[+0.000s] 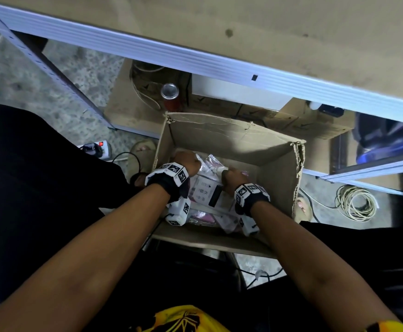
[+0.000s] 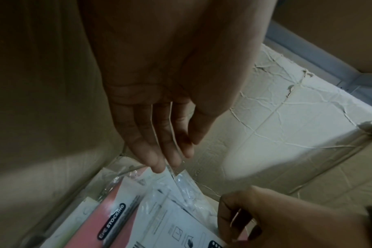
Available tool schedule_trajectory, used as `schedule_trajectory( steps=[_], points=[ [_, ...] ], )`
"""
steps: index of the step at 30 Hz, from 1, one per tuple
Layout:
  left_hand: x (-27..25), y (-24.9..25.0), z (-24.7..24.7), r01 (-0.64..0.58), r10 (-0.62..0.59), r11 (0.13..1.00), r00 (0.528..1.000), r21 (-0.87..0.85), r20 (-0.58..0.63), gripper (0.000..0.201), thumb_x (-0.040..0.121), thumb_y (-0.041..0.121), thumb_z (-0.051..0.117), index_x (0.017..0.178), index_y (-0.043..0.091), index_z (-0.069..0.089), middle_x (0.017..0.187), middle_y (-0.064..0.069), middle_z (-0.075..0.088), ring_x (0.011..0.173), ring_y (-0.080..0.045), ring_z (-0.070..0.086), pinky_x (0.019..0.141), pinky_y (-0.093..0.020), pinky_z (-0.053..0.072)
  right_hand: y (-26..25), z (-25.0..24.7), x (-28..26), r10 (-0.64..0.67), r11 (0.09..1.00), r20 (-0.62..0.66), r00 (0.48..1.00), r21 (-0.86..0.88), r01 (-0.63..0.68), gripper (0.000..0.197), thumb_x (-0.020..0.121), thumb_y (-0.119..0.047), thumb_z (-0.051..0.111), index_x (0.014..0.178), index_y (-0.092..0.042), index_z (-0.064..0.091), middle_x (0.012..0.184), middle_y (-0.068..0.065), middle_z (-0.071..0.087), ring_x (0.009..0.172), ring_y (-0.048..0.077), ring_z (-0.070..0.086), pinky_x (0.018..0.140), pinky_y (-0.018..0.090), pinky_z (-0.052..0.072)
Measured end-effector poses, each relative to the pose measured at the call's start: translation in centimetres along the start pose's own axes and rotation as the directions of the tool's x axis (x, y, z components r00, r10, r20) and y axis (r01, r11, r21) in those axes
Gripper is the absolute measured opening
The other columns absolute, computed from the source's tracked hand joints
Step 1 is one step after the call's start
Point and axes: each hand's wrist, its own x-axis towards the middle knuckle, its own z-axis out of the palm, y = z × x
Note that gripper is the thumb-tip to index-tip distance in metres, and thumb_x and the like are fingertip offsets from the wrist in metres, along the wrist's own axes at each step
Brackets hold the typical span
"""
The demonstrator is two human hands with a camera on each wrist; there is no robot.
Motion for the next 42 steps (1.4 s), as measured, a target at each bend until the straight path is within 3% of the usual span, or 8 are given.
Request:
schedule_trajectory(
  steps=[7, 15, 20, 27, 33, 36, 39, 42],
  points=[
    [-0.5, 0.1, -0.3, -0.025, 0.026, 1.0, 1.0, 0.015, -0.009, 0.029, 0.094, 0.021, 0.054, 0.099, 0.002, 0.074, 0.112, -0.016, 0.07, 0.107, -0.032, 0.064, 0.095, -0.039, 0.052, 0.1, -0.1, -0.8, -0.01, 1.0, -0.012, 1.0, 0.03, 0.01, 0.034, 0.087, -0.016, 0.066, 0.117, -0.006, 0.054, 0.127, 0.018, 0.057, 0.116, 0.034, 0.057, 0.094, 0.041, 0.048],
    [-1.3, 0.7, -0.8, -0.033, 0.034, 0.998, 0.999, 0.056, -0.019, 0.032, 0.096, 0.016, 0.049, 0.106, -0.004, 0.072, 0.116, -0.02, 0.069, 0.11, -0.034, 0.062, 0.095, -0.035, 0.05, 0.3, -2.3, -1.5, 0.007, 0.993, 0.005, 1.0, 0.117, -0.008, 0.024, 0.082, -0.016, 0.075, 0.105, -0.013, 0.067, 0.113, 0.009, 0.069, 0.108, 0.027, 0.062, 0.09, 0.031, 0.049],
    [-1.7, 0.7, -1.0, 0.0, 0.002, 0.999, 0.999, 0.036, -0.034, 0.031, 0.095, 0.015, 0.051, 0.104, -0.006, 0.072, 0.111, -0.022, 0.07, 0.105, -0.036, 0.065, 0.088, -0.035, 0.052, 1.2, -4.6, -2.3, 0.06, 0.987, -0.08, 0.995, 0.152, -0.047, 0.015, 0.081, -0.009, 0.071, 0.095, -0.009, 0.068, 0.101, 0.012, 0.072, 0.096, 0.03, 0.068, 0.085, 0.04, 0.056],
    [-1.9, 0.5, -0.9, 0.028, -0.035, 0.996, 0.996, -0.082, -0.081, 0.038, 0.099, 0.024, 0.049, 0.108, -0.007, 0.07, 0.115, -0.025, 0.068, 0.11, -0.04, 0.063, 0.098, -0.04, 0.05, 1.6, -7.4, -3.7, 0.09, 0.965, -0.215, 0.972, 0.261, -0.032, 0.01, 0.082, -0.001, 0.067, 0.08, -0.011, 0.067, 0.075, -0.002, 0.071, 0.081, 0.02, 0.071, 0.079, 0.034, 0.058],
    [-1.8, -0.1, 0.7, 0.034, -0.035, 0.999, 0.999, -0.034, -0.03, 0.041, 0.094, 0.017, 0.056, 0.133, 0.004, 0.058, 0.136, -0.018, 0.058, 0.123, -0.035, 0.057, 0.104, -0.04, 0.047, 1.4, -10.4, -5.3, 0.028, 0.968, -0.313, 0.949, 0.247, 0.053, 0.012, 0.084, -0.003, 0.062, 0.078, -0.012, 0.067, 0.08, 0.004, 0.071, 0.08, 0.021, 0.068, 0.079, 0.042, 0.057],
    [-1.4, -0.5, 1.8, 0.045, -0.047, 0.997, 0.998, -0.057, -0.032, 0.042, 0.092, 0.008, 0.059, 0.133, 0.0, 0.056, 0.136, -0.02, 0.057, 0.123, -0.034, 0.056, 0.103, -0.041, 0.047, 1.2, -11.6, -6.3, -0.006, 0.979, -0.358, 0.934, 0.19, 0.079, 0.014, 0.083, -0.006, 0.06, 0.075, -0.016, 0.065, 0.079, 0.0, 0.07, 0.079, 0.019, 0.066, 0.076, 0.04, 0.057],
    [-1.6, -0.9, 2.5, 0.061, -0.061, 0.998, 0.998, -0.016, -0.006, 0.04, 0.098, 0.016, 0.052, 0.134, 0.0, 0.054, 0.142, -0.018, 0.051, 0.131, -0.03, 0.05, 0.108, -0.034, 0.042, 1.3, -12.5, -7.1, -0.033, 0.982, -0.372, 0.928, 0.162, 0.1, 0.021, 0.083, -0.005, 0.058, 0.071, -0.022, 0.063, 0.072, -0.007, 0.067, 0.071, 0.011, 0.064, 0.07, 0.035, 0.059],
    [-1.4, -1.1, 3.3, 0.065, -0.068, 0.996, 0.996, 0.06, 0.051, 0.034, 0.098, 0.018, 0.051, 0.126, 0.0, 0.06, 0.132, -0.019, 0.06, 0.122, -0.031, 0.058, 0.097, -0.034, 0.046, 1.0, -12.4, -7.4, -0.044, 0.98, -0.37, 0.928, 0.165, 0.112, 0.021, 0.084, -0.005, 0.058, 0.072, -0.021, 0.063, 0.072, -0.007, 0.068, 0.071, 0.011, 0.064, 0.07, 0.035, 0.059]
  ],
)
